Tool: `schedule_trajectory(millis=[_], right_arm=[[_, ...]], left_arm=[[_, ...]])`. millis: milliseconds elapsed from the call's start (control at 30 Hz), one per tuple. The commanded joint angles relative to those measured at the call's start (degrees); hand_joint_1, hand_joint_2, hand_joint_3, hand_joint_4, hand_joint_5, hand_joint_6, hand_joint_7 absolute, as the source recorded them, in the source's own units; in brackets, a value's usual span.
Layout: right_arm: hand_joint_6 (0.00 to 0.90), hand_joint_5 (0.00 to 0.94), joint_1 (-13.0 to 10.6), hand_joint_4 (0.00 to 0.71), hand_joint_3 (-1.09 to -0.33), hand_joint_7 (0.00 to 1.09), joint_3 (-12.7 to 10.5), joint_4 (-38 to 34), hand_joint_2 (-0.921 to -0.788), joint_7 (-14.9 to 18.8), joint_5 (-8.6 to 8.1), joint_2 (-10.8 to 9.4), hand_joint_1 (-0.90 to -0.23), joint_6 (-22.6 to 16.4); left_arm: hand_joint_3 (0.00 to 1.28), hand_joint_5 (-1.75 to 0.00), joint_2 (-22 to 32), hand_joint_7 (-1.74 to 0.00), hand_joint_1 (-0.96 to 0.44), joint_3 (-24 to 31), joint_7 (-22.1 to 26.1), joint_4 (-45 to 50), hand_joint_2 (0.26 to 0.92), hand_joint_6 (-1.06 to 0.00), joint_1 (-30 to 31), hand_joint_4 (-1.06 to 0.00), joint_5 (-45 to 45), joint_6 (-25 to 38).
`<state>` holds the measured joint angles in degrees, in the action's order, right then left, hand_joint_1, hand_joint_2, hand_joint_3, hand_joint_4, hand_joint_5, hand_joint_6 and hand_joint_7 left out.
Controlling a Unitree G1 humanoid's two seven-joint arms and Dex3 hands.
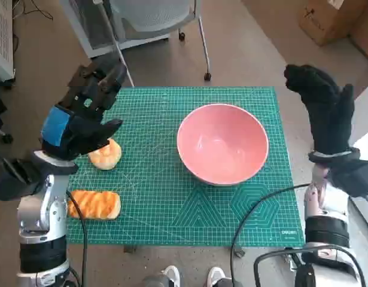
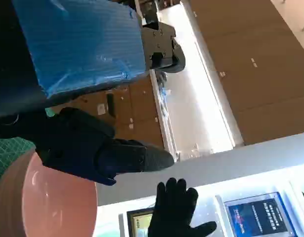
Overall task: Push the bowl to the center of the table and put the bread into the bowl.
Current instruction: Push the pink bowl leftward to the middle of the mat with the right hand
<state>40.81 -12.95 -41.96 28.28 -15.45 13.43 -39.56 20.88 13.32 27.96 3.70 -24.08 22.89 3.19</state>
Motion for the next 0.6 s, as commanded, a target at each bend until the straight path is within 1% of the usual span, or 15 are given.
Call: schedule_trajectory(millis=[33,300,600], right_arm=[[0.305,0.002,-1.5,0.168,-0.749,0.0,1.6,0.4,-0.921,-0.2,0.87,-1.7,-0.647,0.9],[0.31,0.001,-0.1,0.169,-0.717,0.01,3.3,-1.3,-0.921,1.2,0.84,-2.7,-0.661,1.0],[0.313,0.004,1.2,0.177,-0.698,0.01,3.8,-2.7,-0.921,3.5,-0.07,-2.8,-0.665,1.7]], left_arm=[[0.32,-0.01,-0.2,-0.52,-0.53,-0.1,-0.2,0.5,0.881,0.0,-0.3,-0.07,0.7,0.5],[0.32,-0.01,-0.3,-0.51,-0.53,-0.4,0.4,-0.1,0.879,0.0,-0.7,-0.07,0.5,-0.2],[0.34,-0.01,-0.1,-0.5,-0.52,-0.5,0.8,-0.3,0.873,0.0,-0.9,-0.06,0.2,-0.2]])
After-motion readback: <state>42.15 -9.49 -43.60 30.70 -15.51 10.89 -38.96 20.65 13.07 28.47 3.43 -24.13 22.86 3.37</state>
